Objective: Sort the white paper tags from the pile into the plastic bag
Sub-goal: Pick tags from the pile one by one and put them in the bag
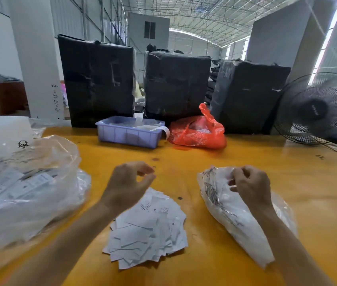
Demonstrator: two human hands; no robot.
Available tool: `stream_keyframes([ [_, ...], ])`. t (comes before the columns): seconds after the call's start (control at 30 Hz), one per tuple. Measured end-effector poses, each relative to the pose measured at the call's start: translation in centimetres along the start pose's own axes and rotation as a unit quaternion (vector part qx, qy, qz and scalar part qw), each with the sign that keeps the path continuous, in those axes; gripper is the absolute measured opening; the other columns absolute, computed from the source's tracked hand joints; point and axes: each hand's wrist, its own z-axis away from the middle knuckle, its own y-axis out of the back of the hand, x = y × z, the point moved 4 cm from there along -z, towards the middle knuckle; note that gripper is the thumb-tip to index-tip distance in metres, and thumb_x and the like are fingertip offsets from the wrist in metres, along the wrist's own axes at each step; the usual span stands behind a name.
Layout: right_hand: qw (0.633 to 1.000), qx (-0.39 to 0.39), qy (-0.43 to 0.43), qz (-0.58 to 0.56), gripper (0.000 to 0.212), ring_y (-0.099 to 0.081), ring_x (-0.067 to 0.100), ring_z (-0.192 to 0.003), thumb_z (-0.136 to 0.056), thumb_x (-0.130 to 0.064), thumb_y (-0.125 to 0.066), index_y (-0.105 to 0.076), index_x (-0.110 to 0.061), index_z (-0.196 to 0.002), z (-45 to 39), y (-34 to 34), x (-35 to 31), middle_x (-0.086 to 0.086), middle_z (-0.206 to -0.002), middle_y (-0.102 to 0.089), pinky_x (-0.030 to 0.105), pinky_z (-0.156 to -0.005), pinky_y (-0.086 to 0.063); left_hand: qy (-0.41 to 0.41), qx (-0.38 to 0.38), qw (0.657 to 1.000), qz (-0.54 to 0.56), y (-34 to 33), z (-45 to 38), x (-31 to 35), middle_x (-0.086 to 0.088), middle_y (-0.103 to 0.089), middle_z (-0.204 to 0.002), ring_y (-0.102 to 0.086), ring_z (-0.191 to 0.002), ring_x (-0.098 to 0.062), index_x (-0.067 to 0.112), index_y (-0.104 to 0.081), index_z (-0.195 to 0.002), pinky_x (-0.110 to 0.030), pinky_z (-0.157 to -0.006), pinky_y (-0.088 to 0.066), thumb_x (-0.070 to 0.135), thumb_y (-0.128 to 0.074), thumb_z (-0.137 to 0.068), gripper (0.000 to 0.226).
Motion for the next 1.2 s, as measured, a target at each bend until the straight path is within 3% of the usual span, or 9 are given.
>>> stream_keyframes([
  [0.1, 0.946, -0.141, -0.129, -0.260, 0.031, -0.060, 0.017, -0.048, -0.089, -0.003, -0.047, -0.061, -0.002, -0.062, 2.3, -3.2, -1.9, 0.009, -0.058, -0.065, 0.023, -0.041, -0.047, 0.064, -0.076, 0.978, 0.182, -2.5, 1.0, 0.8, 0.001, -0.070, -0.096, -0.066, -0.089, -0.013, 0.011, -0.065, -0.106, -0.016, -0.076, -0.051, 0.038, -0.066, -0.082, 0.036],
  [0.23, 0.903, -0.281, -0.183, -0.269, 0.032, -0.050, 0.016, -0.042, -0.091, -0.004, -0.045, -0.053, -0.006, -0.060, 5.5, -7.0, -3.1, 0.008, -0.052, -0.054, 0.022, -0.036, -0.038, 0.195, -0.200, 0.868, 0.411, -4.1, 1.6, 0.8, -0.010, -0.066, -0.112, -0.068, -0.098, -0.025, 0.013, -0.051, -0.122, -0.035, -0.083, -0.056, 0.073, -0.070, -0.046, 0.098],
  [0.3, 0.901, -0.311, -0.174, -0.249, 0.027, -0.047, 0.017, -0.042, -0.091, -0.004, -0.046, -0.054, -0.003, -0.065, 6.4, -7.8, -3.1, 0.006, -0.048, -0.051, 0.022, -0.036, -0.035, 0.206, -0.230, 0.847, 0.434, -3.8, 1.6, 0.7, -0.011, -0.065, -0.114, -0.069, -0.097, -0.024, 0.018, -0.048, -0.125, -0.035, -0.082, -0.057, 0.066, -0.083, -0.034, 0.108],
  [0.5, 0.904, -0.341, -0.134, -0.221, 0.035, -0.046, 0.015, -0.042, -0.094, -0.005, -0.045, -0.051, -0.009, -0.060, 7.2, -8.5, -3.1, -0.001, -0.045, -0.049, 0.022, -0.038, -0.035, 0.281, -0.157, 0.853, 0.410, -3.7, 1.7, -0.5, -0.020, -0.067, -0.106, -0.070, -0.088, -0.024, 0.006, -0.053, -0.119, -0.023, -0.063, -0.056, 0.005, -0.078, -0.070, 0.055],
  [0.6, 0.894, -0.350, -0.140, -0.241, 0.046, -0.051, 0.015, -0.045, -0.097, -0.013, -0.046, -0.056, -0.013, -0.052, 7.1, -8.7, -2.9, 0.004, -0.052, -0.055, 0.023, -0.040, -0.039, 0.286, -0.121, 0.854, 0.417, -3.6, 1.7, -1.2, -0.018, -0.073, -0.087, -0.071, -0.071, -0.020, 0.003, -0.056, -0.107, -0.023, -0.060, -0.057, -0.007, -0.071, -0.076, 0.036],
  [0.73, 0.876, -0.371, -0.163, -0.261, 0.045, -0.065, 0.021, -0.060, -0.082, -0.047, -0.061, -0.067, -0.004, -0.074, 7.0, -8.9, -2.7, 0.014, -0.068, -0.066, 0.027, -0.048, -0.051, 0.282, -0.048, 0.852, 0.439, -3.4, 1.5, -1.9, -0.014, -0.073, -0.075, -0.070, -0.064, -0.020, 0.002, -0.057, -0.099, -0.025, -0.061, -0.057, -0.007, -0.074, -0.071, 0.034],
  [0.9, 0.898, -0.345, -0.118, -0.247, 0.013, -0.070, 0.022, -0.072, -0.079, -0.013, -0.072, -0.068, -0.002, -0.084, 7.0, -8.9, -2.4, 0.015, -0.080, -0.073, 0.023, -0.058, -0.052, 0.278, -0.013, 0.869, 0.409, -3.4, 1.3, -2.7, -0.006, -0.072, -0.069, -0.067, -0.064, -0.015, 0.007, -0.059, -0.094, -0.024, -0.063, -0.053, -0.001, -0.081, -0.066, 0.037],
  [1.03, 0.923, -0.284, -0.098, -0.242, 0.003, -0.068, 0.016, -0.065, -0.086, -0.005, -0.064, -0.067, -0.004, -0.085, 6.6, -8.5, -2.5, 0.009, -0.072, -0.071, 0.021, -0.056, -0.051, 0.260, -0.097, 0.894, 0.352, -3.5, 1.2, -2.8, -0.003, -0.073, -0.074, -0.068, -0.069, -0.012, 0.009, -0.057, -0.104, -0.024, -0.063, -0.052, 0.001, -0.082, -0.066, 0.046],
  [1.2, 0.941, -0.308, 0.007, -0.137, 0.007, -0.060, 0.006, -0.058, -0.089, -0.007, -0.062, -0.068, -0.008, -0.086, 7.2, -8.9, -3.1, -0.001, -0.062, -0.065, 0.019, -0.056, -0.050, 0.188, -0.211, 0.915, 0.287, -3.8, 1.4, -1.8, 0.002, -0.071, -0.090, -0.069, -0.084, -0.010, 0.020, -0.062, -0.108, -0.023, -0.075, -0.055, 0.037, -0.084, -0.047, 0.067],
])
